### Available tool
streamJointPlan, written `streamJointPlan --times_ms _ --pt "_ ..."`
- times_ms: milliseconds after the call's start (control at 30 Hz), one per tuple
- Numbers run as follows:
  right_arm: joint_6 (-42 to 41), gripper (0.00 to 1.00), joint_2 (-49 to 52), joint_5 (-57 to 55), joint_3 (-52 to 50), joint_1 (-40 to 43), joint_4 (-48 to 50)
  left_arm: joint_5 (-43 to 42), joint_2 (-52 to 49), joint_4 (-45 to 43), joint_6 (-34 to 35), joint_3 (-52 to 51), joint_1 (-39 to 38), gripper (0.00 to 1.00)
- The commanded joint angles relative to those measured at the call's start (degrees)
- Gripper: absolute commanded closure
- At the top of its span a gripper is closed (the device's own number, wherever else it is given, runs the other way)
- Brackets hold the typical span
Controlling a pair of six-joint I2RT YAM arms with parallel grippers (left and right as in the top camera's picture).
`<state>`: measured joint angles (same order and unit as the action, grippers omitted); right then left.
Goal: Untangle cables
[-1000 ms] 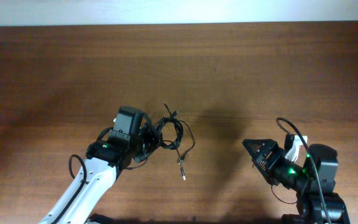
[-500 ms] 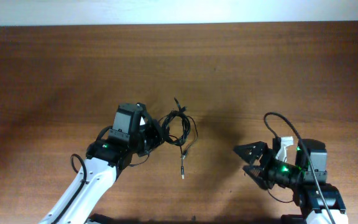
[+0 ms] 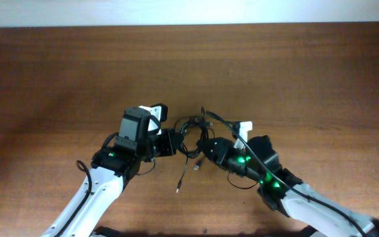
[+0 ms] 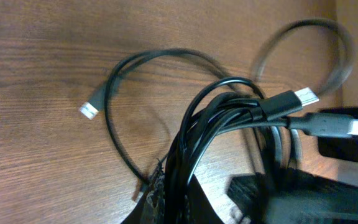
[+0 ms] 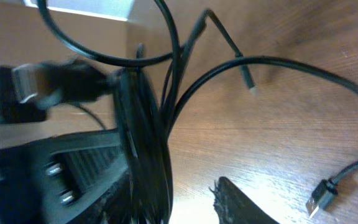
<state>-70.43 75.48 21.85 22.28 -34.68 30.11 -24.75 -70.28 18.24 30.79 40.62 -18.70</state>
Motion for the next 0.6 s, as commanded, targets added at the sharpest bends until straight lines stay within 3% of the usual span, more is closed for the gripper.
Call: streamJointPlan --times_ms 0,67,167,267,367,433,500,567 --pt "-2.49 0.79 7.21 -1.38 0.24 -0.61 2.93 -8.76 0.5 -1.42 -4.07 0.85 -0.07 1.0" --pt "-1.64 0.96 8.96 -2.27 0.24 -0.5 0.9 -16.92 0.5 -3.32 -9.42 0.85 -0.04 1.0" --pt "0.22 0.96 8.92 -6.34 0.24 -0.5 -5.7 -24.22 0.52 -7.58 -11.17 0.85 1.4 1.0" --pt "1.22 0.96 8.87 -7.28 0.24 0.17 -12.2 -31.93 0.57 -16.06 -11.08 0.85 8.33 1.0" --pt "5.29 0.96 8.74 -6.58 0.24 2.12 -15.54 -32.06 0.57 -16.26 -10.34 0.85 16.61 1.0" --pt "11.02 0.96 8.09 -2.29 0.26 3.26 -14.91 -31.32 0.55 -16.02 -4.57 0.85 22.91 1.0" --pt "19.56 0.96 5.86 11.17 0.26 3.3 -8.52 -28.98 0.55 -13.09 -0.37 0.83 26.93 1.0" --pt "21.16 0.96 3.1 24.44 0.26 3.28 1.99 -22.64 0.55 -5.38 -0.39 0.83 25.27 1.0"
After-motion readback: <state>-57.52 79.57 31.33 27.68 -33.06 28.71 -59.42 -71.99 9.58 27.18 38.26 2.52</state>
